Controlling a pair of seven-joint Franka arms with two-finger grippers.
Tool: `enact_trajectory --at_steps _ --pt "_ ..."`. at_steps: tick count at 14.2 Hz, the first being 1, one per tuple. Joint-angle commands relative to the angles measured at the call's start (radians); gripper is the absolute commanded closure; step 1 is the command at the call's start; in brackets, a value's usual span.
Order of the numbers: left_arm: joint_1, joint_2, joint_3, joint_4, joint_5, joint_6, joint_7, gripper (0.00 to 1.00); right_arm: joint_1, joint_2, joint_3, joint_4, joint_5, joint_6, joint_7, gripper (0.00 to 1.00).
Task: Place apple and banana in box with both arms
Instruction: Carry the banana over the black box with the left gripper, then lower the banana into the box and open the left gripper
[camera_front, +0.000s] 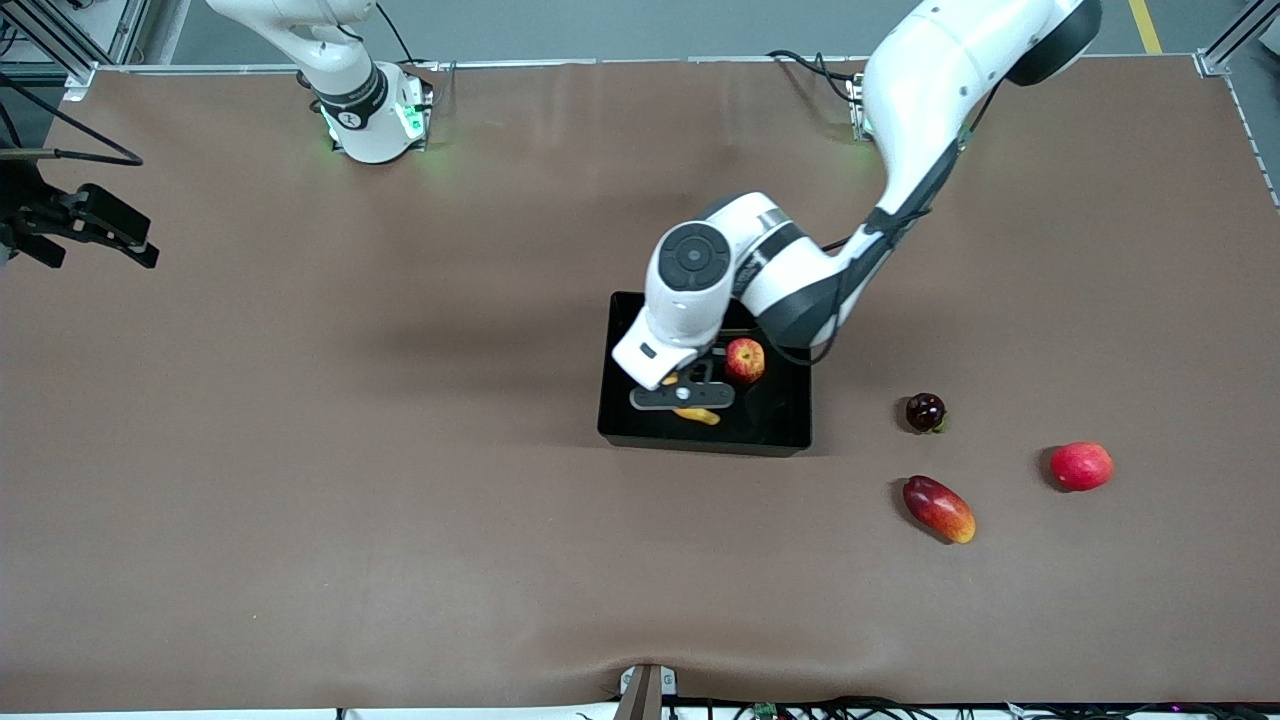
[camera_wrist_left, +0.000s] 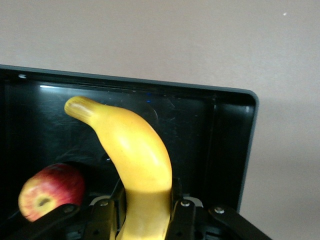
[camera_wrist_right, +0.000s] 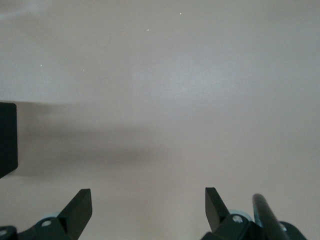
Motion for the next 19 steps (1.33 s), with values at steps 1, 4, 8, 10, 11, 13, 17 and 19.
enact_trajectory --at_steps 1,4,8,10,11,13,17,19 --pt "-0.071 0.032 0.082 0.034 -0.017 0.038 -0.002 1.00 -0.019 0.015 0.011 0.029 0.010 -0.013 -0.011 0.00" --pt "-0.105 0.075 0.125 0.032 -0.019 0.077 -0.004 1.00 -0.019 0.015 0.011 0.029 0.012 -0.013 -0.011 0.00" --pt "-0.114 0.129 0.127 0.024 -0.011 0.099 0.004 1.00 -0.021 0.015 0.011 0.029 0.012 -0.013 -0.009 0.00" --pt "-0.118 0.147 0.129 0.021 -0.005 0.120 0.010 1.00 -0.021 0.015 0.010 0.029 0.012 -0.013 -0.009 0.00" --pt "-0.115 0.154 0.130 0.021 -0.005 0.121 0.013 0.97 -0.021 0.015 0.011 0.029 0.010 -0.013 -0.009 0.00" --pt "-0.118 0.158 0.151 0.021 -0.003 0.121 0.015 0.69 -0.021 0.015 0.010 0.029 0.012 -0.013 -0.009 0.00" --pt "-0.115 0.144 0.156 0.025 -0.002 0.121 0.012 0.21 -0.021 0.015 0.010 0.029 0.010 -0.013 -0.009 0.00" --pt "-0.112 0.109 0.164 0.025 0.018 0.111 0.012 0.00 -0.021 0.017 0.010 0.029 0.010 -0.013 -0.009 0.00"
